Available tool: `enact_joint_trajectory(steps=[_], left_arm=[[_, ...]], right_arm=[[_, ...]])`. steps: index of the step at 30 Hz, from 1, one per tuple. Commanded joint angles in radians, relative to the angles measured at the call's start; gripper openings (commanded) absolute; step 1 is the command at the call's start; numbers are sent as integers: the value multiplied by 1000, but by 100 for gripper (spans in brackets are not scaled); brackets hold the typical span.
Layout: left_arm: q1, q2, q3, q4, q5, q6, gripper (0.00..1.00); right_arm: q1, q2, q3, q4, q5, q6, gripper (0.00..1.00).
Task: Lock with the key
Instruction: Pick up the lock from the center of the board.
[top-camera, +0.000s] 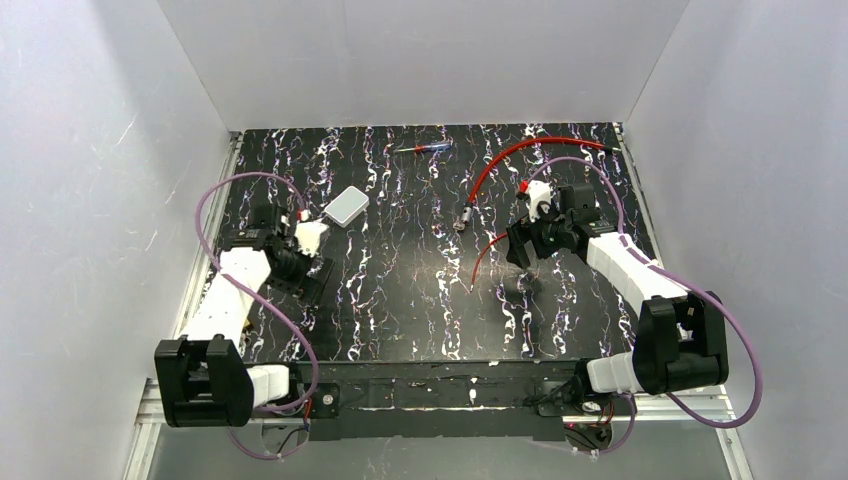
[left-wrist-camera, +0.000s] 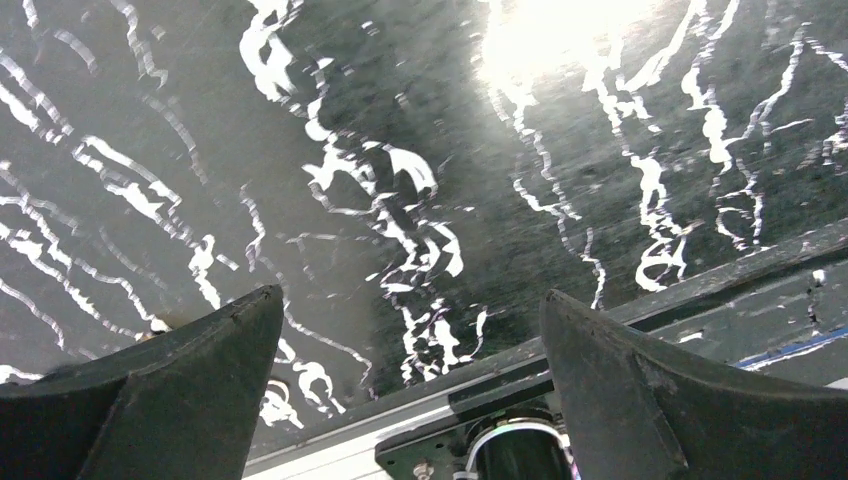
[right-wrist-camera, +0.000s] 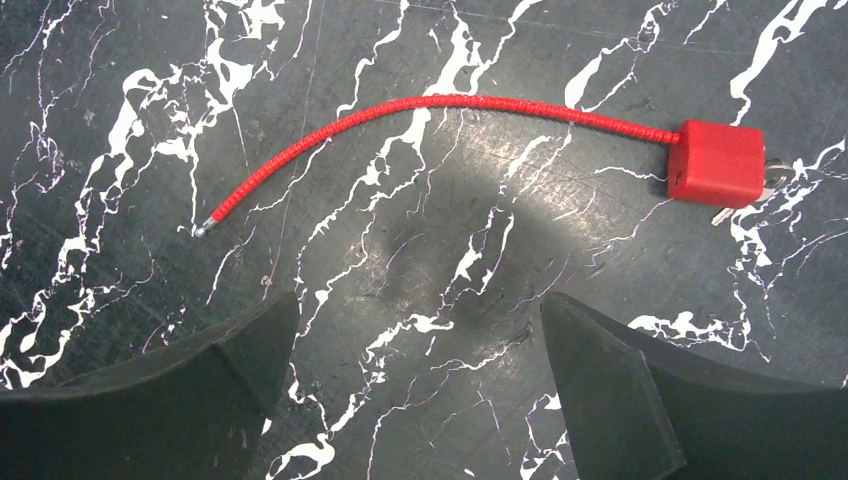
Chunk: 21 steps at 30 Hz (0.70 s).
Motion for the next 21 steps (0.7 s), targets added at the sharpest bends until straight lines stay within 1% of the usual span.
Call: enact_joint_trajectory(steps=[1,3,5,8,11,13,14,15,19,21], left_arm=[[161,-13,67,-101,79,161,99],[253,4,107,-182,113,281,99],[331,10,118,-248,88,432,99],[440,-3,117,-287,80,611,99],[538,-3,90,-306,40,846,99],[587,17,85,-298,44,927,99],[628,47,107,-300,53,976,99],[646,75,119,-305,54,994,99],[693,117,130,-311,83,1115,99],[708,134,112,-279,75,1186,95]], right_arm=[[-2,-12,37,-7,-38,-16,100],[-2,-15,37,-6,-44,-16,100],[-1,-10,38,-8,-52,-17,100],[-2,-5,43,-13,-59,-18,100],[-2,1,46,-17,-66,-19,100],[-2,1,48,-20,-72,-21,100],[-1,1,47,-23,-76,-21,100],[-2,2,47,-25,-80,-22,100],[-1,0,47,-28,-89,-27,100],[-1,2,47,-30,-90,-29,100]])
